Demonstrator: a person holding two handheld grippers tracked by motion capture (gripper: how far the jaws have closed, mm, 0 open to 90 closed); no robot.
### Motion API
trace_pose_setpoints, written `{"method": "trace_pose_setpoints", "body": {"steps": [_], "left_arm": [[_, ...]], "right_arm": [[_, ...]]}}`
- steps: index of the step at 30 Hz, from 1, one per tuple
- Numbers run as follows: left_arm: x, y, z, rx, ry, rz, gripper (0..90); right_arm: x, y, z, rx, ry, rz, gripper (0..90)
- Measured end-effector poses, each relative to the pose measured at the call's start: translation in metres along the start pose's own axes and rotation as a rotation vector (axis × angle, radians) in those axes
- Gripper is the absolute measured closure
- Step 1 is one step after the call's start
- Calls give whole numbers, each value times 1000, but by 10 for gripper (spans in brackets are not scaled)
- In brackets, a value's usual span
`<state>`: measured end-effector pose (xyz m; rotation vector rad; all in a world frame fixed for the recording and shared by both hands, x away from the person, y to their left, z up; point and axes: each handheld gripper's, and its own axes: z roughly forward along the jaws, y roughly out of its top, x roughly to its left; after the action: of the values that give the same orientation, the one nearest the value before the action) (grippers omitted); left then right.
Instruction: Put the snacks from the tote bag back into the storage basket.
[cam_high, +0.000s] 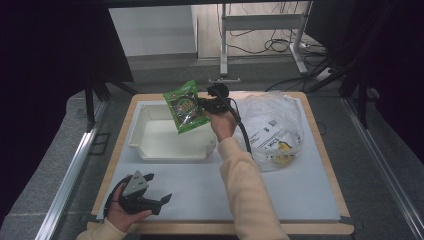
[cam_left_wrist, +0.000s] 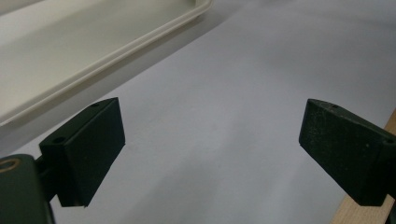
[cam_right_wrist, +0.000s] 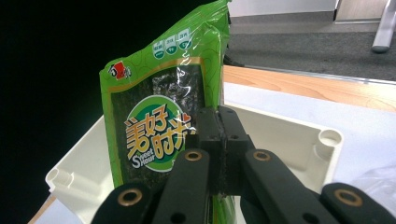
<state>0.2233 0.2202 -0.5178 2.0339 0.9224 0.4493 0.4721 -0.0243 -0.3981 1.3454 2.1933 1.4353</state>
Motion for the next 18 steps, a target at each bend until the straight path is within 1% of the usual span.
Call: {"method": "trace_pose_setpoints", "body": {"steps": [7,18], "left_arm": [[0,0,0,3,6,-1,67],[0,0,-1,-2,5,-1,67]], "right_arm": [[7,-4,11,10,11,4,896],[16,-7,24,13,17,18,896]]}}
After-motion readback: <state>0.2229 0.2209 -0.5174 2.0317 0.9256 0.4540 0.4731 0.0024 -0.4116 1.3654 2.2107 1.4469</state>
